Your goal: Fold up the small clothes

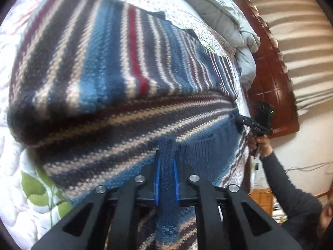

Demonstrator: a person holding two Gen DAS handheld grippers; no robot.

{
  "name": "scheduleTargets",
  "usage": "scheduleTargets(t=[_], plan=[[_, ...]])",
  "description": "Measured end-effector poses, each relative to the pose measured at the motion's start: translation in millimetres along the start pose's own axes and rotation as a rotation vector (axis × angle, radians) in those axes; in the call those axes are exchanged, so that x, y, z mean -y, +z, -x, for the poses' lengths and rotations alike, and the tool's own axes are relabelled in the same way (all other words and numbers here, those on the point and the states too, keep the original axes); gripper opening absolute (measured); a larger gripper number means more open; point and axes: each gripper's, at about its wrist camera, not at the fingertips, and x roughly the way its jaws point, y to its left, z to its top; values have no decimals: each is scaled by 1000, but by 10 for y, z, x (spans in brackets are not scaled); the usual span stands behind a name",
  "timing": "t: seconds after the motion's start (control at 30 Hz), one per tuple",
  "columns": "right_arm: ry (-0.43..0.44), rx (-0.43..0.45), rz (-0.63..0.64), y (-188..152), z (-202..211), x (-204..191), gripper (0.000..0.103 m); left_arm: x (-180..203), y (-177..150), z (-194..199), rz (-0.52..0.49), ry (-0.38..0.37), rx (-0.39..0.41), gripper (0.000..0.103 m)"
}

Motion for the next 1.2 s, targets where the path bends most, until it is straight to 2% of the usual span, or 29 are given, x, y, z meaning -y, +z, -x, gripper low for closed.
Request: scheduleTargets(t=[0.13,0.37,0.6,0.87,1.0,1.2], plan=[[-26,32,21,-2,85,-85,8,211,-79,113,-62,47,83,9],[-48,80,58,20,324,-281,8,550,-138,407,-124,47,198,9],[-70,170,86,143,663,-476,8,757,-73,746,-169,32,317,9],[-114,241,121,605,903,-577,8,884,335,1009,-195,37,403,9],[-141,261,123,928,868,-532,7,839,643,1074,-193,57,428,9],[-177,270,110,1408,688,-401,8,648,1179,1013,-163,105,423,9]])
